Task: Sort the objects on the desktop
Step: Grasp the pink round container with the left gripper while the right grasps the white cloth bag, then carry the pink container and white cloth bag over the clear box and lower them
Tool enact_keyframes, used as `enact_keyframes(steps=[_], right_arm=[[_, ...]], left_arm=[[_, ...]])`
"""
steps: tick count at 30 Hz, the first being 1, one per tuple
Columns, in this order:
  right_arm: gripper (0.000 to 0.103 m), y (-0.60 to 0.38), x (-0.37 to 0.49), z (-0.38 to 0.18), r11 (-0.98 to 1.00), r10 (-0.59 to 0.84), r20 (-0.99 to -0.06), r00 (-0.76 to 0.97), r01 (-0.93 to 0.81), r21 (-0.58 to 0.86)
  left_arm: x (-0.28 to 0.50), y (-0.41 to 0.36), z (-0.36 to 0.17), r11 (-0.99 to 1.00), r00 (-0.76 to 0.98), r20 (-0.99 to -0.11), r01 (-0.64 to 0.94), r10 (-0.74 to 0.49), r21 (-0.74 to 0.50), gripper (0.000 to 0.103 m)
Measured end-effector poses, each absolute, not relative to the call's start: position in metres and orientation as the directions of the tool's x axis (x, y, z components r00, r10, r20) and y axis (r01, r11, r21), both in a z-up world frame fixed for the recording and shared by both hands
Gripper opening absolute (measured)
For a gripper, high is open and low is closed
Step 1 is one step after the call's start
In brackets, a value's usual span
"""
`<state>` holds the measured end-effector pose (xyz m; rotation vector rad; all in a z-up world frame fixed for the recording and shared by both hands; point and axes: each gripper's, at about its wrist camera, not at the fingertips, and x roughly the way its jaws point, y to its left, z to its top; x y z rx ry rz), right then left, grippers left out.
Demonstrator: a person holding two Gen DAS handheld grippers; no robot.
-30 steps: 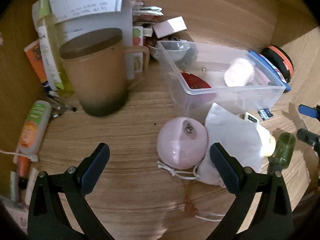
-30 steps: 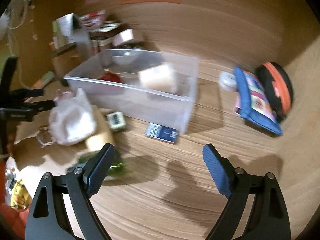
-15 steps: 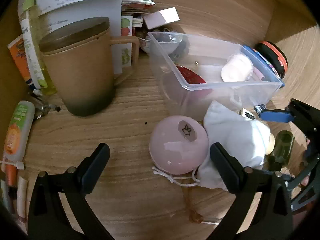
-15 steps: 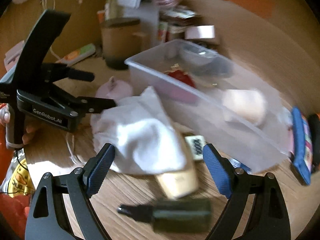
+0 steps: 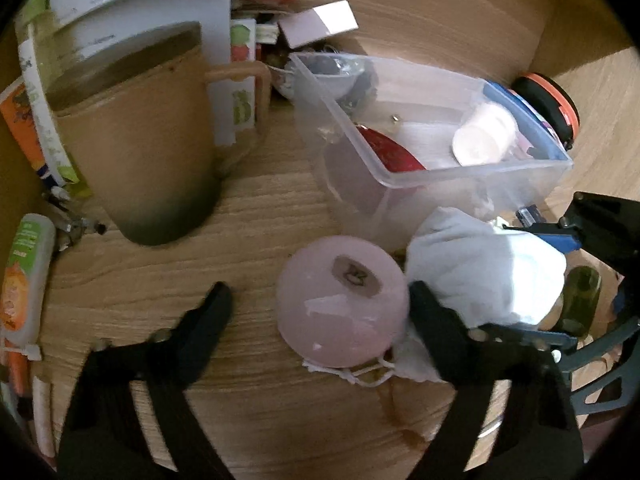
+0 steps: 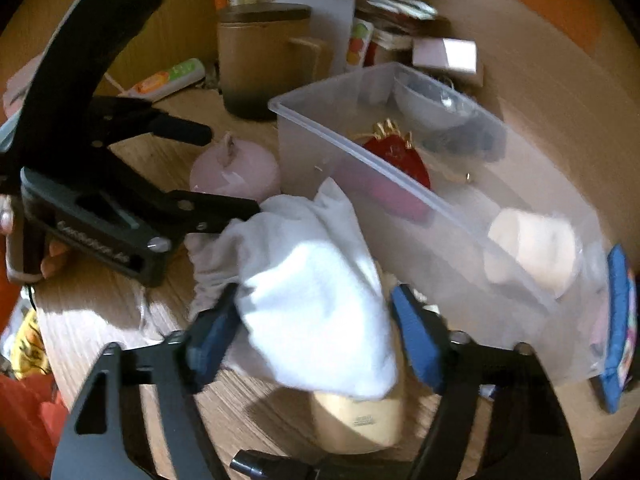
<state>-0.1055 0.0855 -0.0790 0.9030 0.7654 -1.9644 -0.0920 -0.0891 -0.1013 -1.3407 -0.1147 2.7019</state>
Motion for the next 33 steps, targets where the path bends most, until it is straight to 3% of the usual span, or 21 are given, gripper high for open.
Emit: enact_keyframes(steps=[3,6,12,21,33], right_arm=[[0.044,0.082,-0.104,-0.076,-0.479,-0.429,-0.803,-0.414,0.858,-0.186],[0.032,0.089,-0.108,-0.065,-0.507,-0.471,-0.794,-0.386,0.854,-0.114],[0.021,0.093,-0.103,-0.058,-0.523,-0.494,-0.786,-0.371,0.849,-0.072],[0.019,0.106,-0.089,-0.043,-0.527,-0.533,-0.757,-0.379,0.848,-0.053],[0.019,0.133,-0.081,-0.019,-0.576,-0.559,-0.703,-0.441,0.816,-0.054]], left_arm=[[-0.089,-0.088,-0.101,-0.986,-0.606,-0.778,-0.098,0.167,-0.135,0.064],[-0.087,-0.087,-0.100,-0.988,-0.615,-0.773,-0.097,0.157,-0.124,0.064],[-0.079,-0.087,-0.096,-0.989,-0.637,-0.757,-0.090,0.149,-0.119,0.064],[-0.055,-0.100,-0.073,-0.977,-0.674,-0.709,-0.096,0.205,-0.191,0.064],[-0.058,-0.072,-0.039,-0.975,-0.706,-0.672,-0.167,0.222,-0.146,0.063]])
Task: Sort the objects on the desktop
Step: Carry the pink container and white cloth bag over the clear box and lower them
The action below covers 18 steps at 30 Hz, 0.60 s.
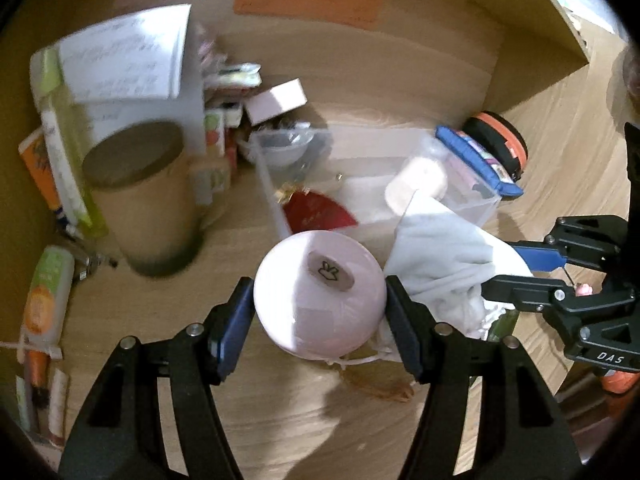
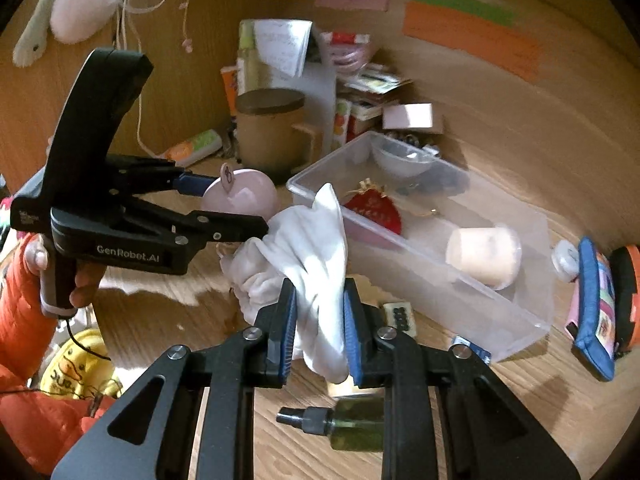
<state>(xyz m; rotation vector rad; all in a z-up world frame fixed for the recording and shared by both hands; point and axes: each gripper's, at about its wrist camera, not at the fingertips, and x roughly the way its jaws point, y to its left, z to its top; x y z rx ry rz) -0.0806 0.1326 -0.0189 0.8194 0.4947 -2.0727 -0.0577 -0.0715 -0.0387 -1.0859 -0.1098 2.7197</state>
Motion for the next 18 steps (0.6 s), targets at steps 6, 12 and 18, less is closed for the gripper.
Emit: enact_keyframes(steps=[6,12,18], right_arm=[[0.019,0.143,-0.089,0.005,-0.608,-0.562,-0.655,-0.505,0.789,-0.087],[0.019,0.144,-0.107,0.037,-0.638,-0.571,-0.591,-0.570,0.761,-0.117],[0.019,0.138,-0.130,0.051,-0.665,-0.557,-0.560,-0.613,0.733,-0.142]], left_arm=[[-0.074,-0.055,-0.007,-0.975,-0.734,-0.644,-0.193,0.215,-0.107,0.063],[-0.095,-0.040,0.024,-0.979,-0.761,-0.624,-0.204,0.176,-0.028,0.063],[-0.125,-0.040,0.029,-0.983,-0.754,-0.636,-0.182,0.164,-0.038,0.063]])
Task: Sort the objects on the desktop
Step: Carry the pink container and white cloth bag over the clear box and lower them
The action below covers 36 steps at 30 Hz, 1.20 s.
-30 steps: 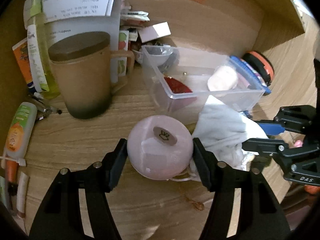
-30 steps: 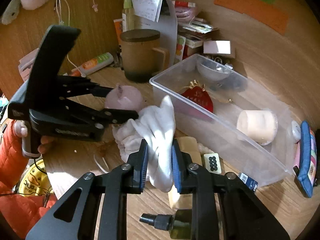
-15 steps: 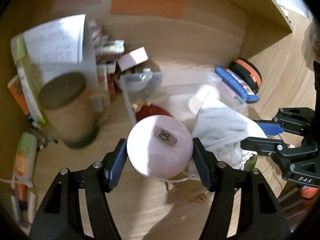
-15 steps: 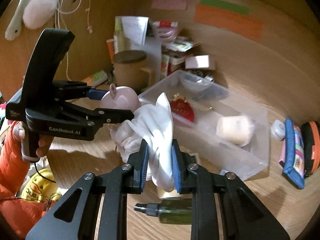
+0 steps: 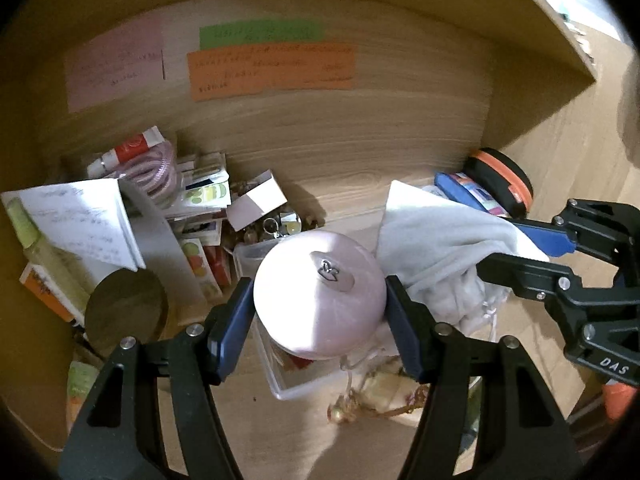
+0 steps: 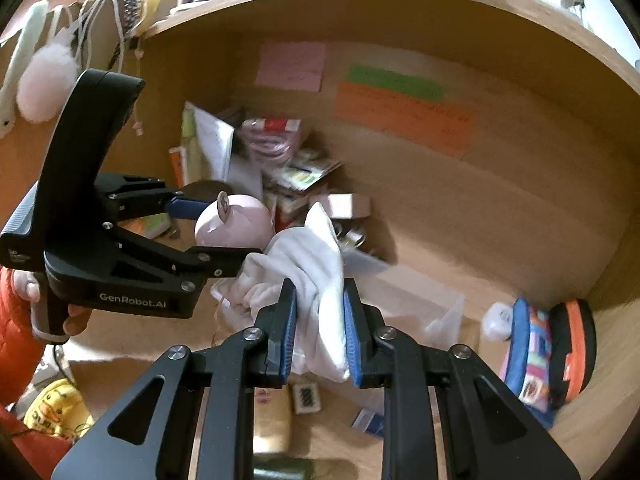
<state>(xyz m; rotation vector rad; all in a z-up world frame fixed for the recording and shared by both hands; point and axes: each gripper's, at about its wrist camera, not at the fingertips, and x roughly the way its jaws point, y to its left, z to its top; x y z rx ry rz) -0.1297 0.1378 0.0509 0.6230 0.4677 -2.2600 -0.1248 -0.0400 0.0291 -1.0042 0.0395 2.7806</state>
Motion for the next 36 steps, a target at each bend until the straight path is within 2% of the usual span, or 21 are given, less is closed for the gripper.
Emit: enact_keyframes(steps=[16,22,28,31,34,36], right_arm=[[0.019,0.112,-0.207,-0.012,-0.688,-0.489,-0.669,-0.559,0.719,-0.098],[0.020,0.104,-0.218,-0.026,-0.680,-0.476,-0.700,-0.532,0.728,-0.091],[0.022,0.098,-0.225,-0.033,-0.674,-0.455,-0.722,-0.522,0.731,-0.104],[0.025,0.095,-0.229,-0.037,-0.679,-0.442,-0.733,-0.517,0.727,-0.103],[0.033,0.095,-0.227,-0.036,-0.682,-0.427,-0.732,-0.530,0.721,-0.124],[0.043,0.093,-0.228,-0.035,-0.686,-0.413,-0.732,-0.543,0.713,-0.142]], left_arm=[[-0.196,-0.041,-0.042,-0.988,-0.649,-0.749,-0.140,0.135,-0.057,0.063],[-0.194,-0.024,-0.051,-0.983,-0.673,-0.737,-0.170,0.062,0.073,0.063],[-0.189,-0.026,-0.051,-0.984,-0.678,-0.733,-0.162,0.056,0.075,0.066],[-0.186,-0.026,-0.051,-0.983,-0.675,-0.735,-0.172,0.072,0.062,0.068],[-0.183,-0.023,-0.051,-0.981,-0.675,-0.734,-0.180,0.068,0.075,0.070],[-0.181,-0.021,-0.051,-0.981,-0.682,-0.729,-0.175,0.056,0.088,0.072]])
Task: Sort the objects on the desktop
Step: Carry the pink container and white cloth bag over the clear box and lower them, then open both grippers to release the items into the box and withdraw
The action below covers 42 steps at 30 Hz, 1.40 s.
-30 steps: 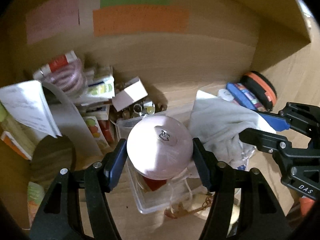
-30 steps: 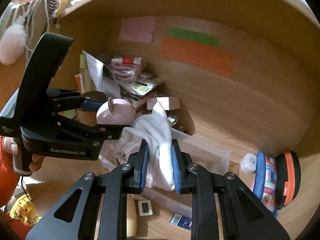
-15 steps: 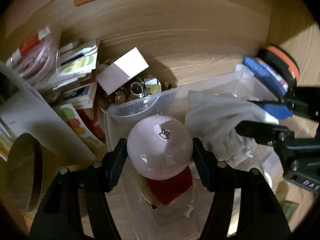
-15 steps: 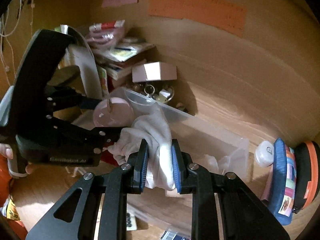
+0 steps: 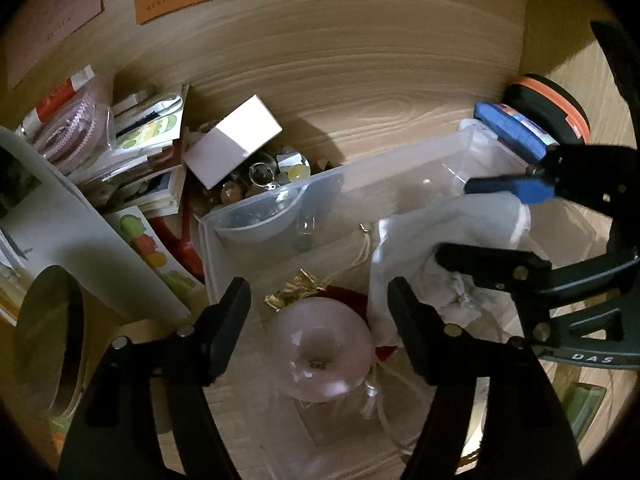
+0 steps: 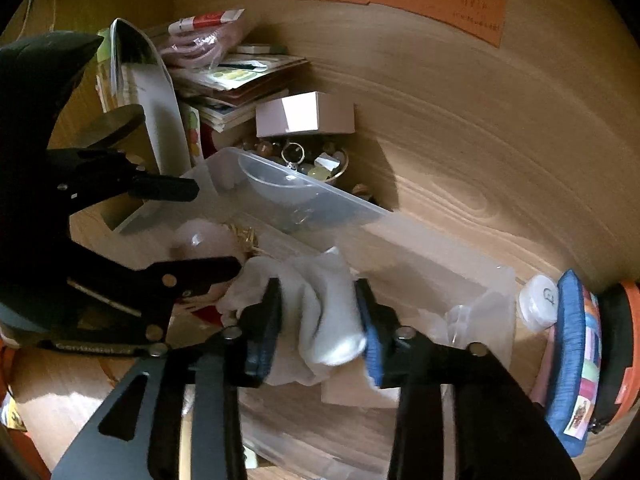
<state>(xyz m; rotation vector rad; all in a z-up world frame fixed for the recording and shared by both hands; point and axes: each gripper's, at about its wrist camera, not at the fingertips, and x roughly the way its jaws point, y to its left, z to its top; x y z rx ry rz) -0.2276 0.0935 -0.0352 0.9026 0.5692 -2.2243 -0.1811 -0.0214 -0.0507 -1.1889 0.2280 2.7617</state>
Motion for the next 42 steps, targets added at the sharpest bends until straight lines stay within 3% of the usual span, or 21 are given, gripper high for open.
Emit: enact_keyframes(steps=[4,8,10,16,28,35,42], right_arm=[[0.047,0.099,-0.223,-0.027,-0.692,-0.408,-0.720,-0.562,0.705,-0.158],[0.060,0.107,-0.215,-0.018,-0.710,-0.392,-0.697,-0.600,0.679,-0.186],[0.064,0.112,-0.210,-0.015,-0.719,-0.385,-0.687,-0.617,0.667,-0.195],[0.072,0.140,-0.193,-0.002,-0.761,-0.405,-0.651,-0.642,0.631,-0.149],[0.077,0.192,-0.168,-0.015,-0.818,-0.433,-0.655,-0.619,0.575,-0.003],[0.077,0.213,-0.158,-0.041,-0.815,-0.478,-0.666,-0.573,0.571,0.095],[0.077,0.214,-0.156,-0.064,-0.830,-0.417,-0.709,-0.570,0.557,0.040]], left_arm=[[-0.179,-0.023,-0.047,-0.982,-0.692,-0.720,-0.172,0.064,0.078,0.078],[-0.175,-0.026,-0.041,-0.986,-0.704,-0.707,-0.158,0.069,0.060,0.084],[-0.173,-0.029,-0.038,-0.990,-0.717,-0.695,-0.128,0.047,0.065,0.092],[-0.165,-0.044,-0.028,-0.995,-0.713,-0.694,-0.094,0.094,-0.038,0.092],[-0.107,-0.062,-0.031,-0.998,-0.719,-0.693,-0.004,0.051,-0.069,0.095],[-0.086,-0.064,-0.052,-0.995,-0.678,-0.734,0.033,0.046,-0.093,0.096],[-0.082,-0.053,-0.077,-0.993,-0.622,-0.779,0.019,0.080,-0.117,0.096]])
